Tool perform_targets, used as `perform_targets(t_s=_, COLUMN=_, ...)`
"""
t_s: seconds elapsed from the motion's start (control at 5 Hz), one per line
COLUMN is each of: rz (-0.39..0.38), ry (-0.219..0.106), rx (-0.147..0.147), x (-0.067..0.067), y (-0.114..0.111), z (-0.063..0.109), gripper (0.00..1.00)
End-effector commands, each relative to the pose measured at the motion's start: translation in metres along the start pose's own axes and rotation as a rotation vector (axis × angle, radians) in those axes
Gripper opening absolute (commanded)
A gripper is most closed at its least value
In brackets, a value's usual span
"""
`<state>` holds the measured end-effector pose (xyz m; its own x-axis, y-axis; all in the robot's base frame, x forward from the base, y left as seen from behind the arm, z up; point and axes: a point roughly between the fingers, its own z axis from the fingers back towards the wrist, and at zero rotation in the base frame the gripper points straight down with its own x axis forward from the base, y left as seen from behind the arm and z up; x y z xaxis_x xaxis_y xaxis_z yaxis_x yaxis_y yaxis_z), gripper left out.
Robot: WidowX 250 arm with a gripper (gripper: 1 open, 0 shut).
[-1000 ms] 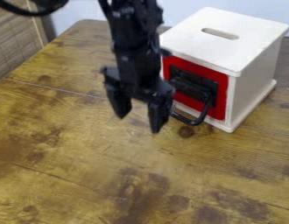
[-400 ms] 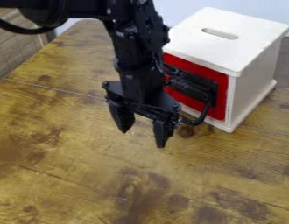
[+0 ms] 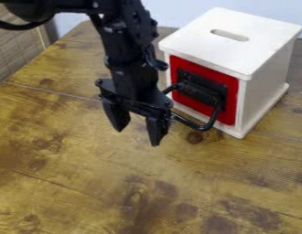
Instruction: Close the drawer
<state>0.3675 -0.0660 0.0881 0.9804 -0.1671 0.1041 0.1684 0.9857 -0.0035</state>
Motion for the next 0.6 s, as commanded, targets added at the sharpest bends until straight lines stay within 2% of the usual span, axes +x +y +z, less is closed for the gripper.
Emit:
perform_targets(t_s=0.0, rz=0.025, ry=-0.067, rx=0.006, x=0.021, y=-0.007, z=0.029, gripper=1.0)
perform_targets(t_s=0.2, rz=0.022, ry=-0.065, rx=0.009, x=0.025, y=-0.027, z=0.035, gripper=1.0)
perform_targets(t_s=0.4, rz=0.092, ry=-0.065, rx=0.015, x=0.016, y=-0.028, z=0.034, gripper=1.0)
